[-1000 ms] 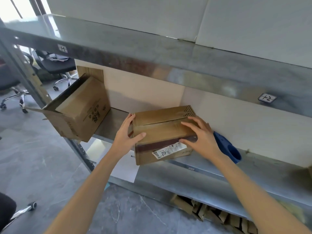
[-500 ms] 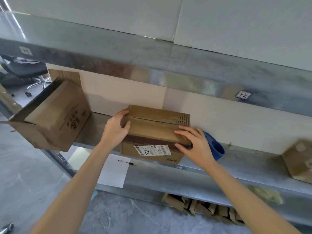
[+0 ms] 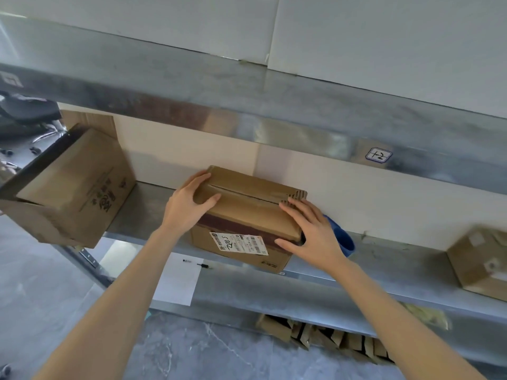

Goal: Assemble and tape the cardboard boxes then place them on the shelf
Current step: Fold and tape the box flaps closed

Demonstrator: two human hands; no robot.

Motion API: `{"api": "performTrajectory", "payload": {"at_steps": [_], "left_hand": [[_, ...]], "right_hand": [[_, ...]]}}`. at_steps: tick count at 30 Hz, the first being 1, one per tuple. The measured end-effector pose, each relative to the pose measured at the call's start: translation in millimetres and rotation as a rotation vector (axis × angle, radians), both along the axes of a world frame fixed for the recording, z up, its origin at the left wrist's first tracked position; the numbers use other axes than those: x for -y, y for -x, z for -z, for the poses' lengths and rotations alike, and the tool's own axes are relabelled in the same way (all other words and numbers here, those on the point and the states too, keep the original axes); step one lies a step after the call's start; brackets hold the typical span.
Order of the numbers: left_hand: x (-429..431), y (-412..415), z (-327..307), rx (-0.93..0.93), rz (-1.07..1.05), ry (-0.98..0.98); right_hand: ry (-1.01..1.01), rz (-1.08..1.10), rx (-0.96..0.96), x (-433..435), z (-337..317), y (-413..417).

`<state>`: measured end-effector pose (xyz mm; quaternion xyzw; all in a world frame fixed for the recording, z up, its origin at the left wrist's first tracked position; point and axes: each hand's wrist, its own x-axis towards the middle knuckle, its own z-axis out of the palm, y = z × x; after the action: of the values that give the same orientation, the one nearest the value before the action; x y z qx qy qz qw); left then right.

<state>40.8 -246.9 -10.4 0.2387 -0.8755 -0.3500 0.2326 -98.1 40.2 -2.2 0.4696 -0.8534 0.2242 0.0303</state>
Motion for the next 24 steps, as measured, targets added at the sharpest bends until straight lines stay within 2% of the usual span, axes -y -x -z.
{"api": "performTrajectory", "payload": {"at_steps": [2,5,9,12,16,21,24], "left_hand": [[-1.1,2.0,-3.5,0.022,-0.015,0.024],[-12.9,3.9,-7.6,0.004,-0.111,0.161],[-51.9,0.9,-8.5,-0.004,-0.284,0.262],[-88.7,3.6,-7.8,0.021,-0.333,0.303],[-133.7,15.7,-3.7,0.062,-0.309,0.262],[-167.4,28.7,2.9,0.043,-0.252,0.164],[-173.1,29.1,3.2,0.026,-0.213,0.133]], "right_hand": [[-0.028,-0.012,-0.039,-4.2,-1.5,2.3],[-0.045,-0.043,-0.099,-8.4,-5.9,5.8],[-0.048,-0.122,-0.135,-14.2,-11.0,9.9],[-0.072,-0.159,-0.141,-16.6,-14.3,13.9],[-0.049,-0.213,-0.101,-19.5,-15.7,17.7],[0.058,-0.217,0.110,-39.1,-14.9,38.8],[0.076,-0.179,0.086,-55.8,-8.1,56.2]]}}
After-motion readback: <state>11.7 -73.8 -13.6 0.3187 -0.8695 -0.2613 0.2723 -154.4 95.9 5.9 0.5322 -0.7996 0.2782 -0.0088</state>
